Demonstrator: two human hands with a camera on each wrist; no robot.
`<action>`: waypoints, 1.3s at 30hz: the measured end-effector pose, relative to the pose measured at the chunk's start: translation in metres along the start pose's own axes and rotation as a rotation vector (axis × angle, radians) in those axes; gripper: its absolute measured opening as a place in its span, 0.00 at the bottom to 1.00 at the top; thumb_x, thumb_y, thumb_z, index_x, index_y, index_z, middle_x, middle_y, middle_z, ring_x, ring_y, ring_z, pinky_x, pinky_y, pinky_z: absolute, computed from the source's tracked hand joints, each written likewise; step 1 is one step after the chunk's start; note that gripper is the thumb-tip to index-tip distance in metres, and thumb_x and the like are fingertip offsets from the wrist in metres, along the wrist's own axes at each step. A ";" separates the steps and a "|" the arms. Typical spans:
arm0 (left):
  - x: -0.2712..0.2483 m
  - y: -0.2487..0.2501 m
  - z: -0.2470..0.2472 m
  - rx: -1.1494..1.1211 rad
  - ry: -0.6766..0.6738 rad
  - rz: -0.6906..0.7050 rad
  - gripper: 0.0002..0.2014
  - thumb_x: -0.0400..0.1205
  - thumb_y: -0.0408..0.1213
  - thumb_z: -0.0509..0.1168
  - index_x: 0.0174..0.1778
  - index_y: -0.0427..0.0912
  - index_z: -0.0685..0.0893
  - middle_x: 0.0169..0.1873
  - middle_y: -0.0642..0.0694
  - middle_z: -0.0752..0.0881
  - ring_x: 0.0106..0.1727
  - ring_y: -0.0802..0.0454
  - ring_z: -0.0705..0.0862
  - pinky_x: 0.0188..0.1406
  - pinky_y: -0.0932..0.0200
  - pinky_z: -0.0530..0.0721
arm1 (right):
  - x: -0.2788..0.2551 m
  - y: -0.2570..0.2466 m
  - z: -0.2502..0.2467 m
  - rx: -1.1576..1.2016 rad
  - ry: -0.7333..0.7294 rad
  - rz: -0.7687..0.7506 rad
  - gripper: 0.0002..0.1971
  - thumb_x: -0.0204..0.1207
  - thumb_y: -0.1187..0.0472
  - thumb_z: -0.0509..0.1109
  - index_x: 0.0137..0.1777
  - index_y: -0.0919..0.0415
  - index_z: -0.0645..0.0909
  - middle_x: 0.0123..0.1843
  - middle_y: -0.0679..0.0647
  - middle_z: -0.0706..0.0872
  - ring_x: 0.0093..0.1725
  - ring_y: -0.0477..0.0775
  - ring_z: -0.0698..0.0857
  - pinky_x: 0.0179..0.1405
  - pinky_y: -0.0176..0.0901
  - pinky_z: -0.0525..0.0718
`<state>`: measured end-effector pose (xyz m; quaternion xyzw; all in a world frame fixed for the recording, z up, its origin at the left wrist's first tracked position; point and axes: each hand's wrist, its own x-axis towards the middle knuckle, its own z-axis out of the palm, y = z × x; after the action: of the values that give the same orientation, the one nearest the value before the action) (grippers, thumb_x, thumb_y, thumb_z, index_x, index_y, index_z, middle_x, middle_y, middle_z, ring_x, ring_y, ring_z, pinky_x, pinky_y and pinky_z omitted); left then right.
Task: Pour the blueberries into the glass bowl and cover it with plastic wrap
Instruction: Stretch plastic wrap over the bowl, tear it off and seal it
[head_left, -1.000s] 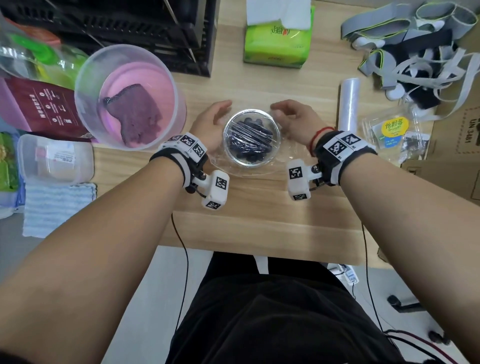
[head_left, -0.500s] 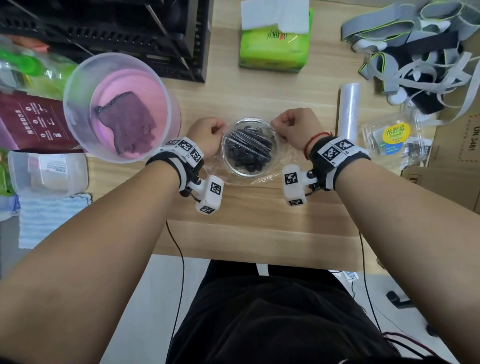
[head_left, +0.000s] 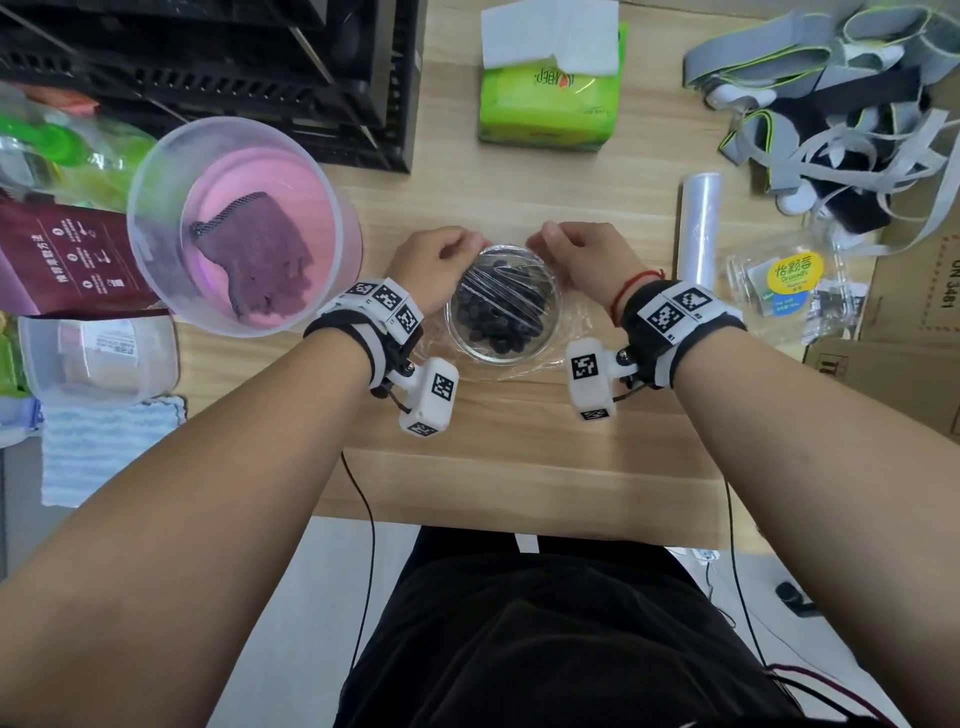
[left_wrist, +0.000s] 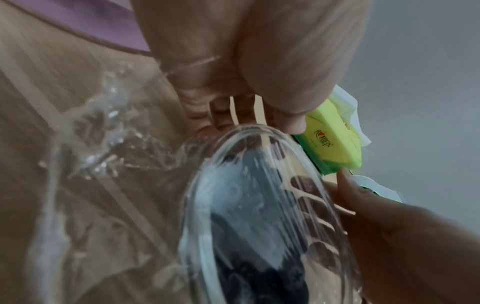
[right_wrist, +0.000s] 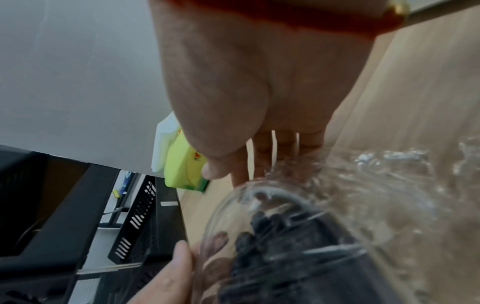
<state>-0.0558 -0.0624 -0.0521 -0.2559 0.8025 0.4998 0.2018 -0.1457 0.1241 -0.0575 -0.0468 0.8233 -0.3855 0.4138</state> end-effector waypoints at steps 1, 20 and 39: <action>0.002 0.002 0.001 -0.007 -0.007 -0.001 0.17 0.90 0.47 0.58 0.60 0.46 0.90 0.56 0.49 0.92 0.59 0.50 0.88 0.67 0.48 0.84 | 0.000 -0.005 0.000 0.021 -0.041 -0.004 0.22 0.87 0.45 0.57 0.60 0.56 0.88 0.53 0.53 0.92 0.52 0.50 0.88 0.60 0.48 0.85; 0.008 0.001 0.004 0.093 -0.027 0.081 0.12 0.86 0.43 0.66 0.60 0.47 0.91 0.54 0.51 0.91 0.58 0.51 0.86 0.65 0.52 0.82 | 0.017 -0.012 -0.003 -0.076 -0.018 -0.088 0.06 0.79 0.54 0.74 0.47 0.56 0.86 0.42 0.54 0.88 0.36 0.48 0.82 0.42 0.45 0.84; 0.009 0.008 0.010 0.217 0.105 0.076 0.03 0.81 0.38 0.73 0.49 0.46 0.91 0.39 0.57 0.83 0.40 0.61 0.79 0.45 0.66 0.77 | 0.005 0.020 -0.005 0.001 0.078 0.050 0.04 0.77 0.59 0.76 0.47 0.59 0.90 0.37 0.52 0.89 0.34 0.45 0.84 0.40 0.39 0.86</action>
<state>-0.0671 -0.0526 -0.0563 -0.2276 0.8705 0.4032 0.1667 -0.1477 0.1391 -0.0728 -0.0108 0.8394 -0.3772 0.3911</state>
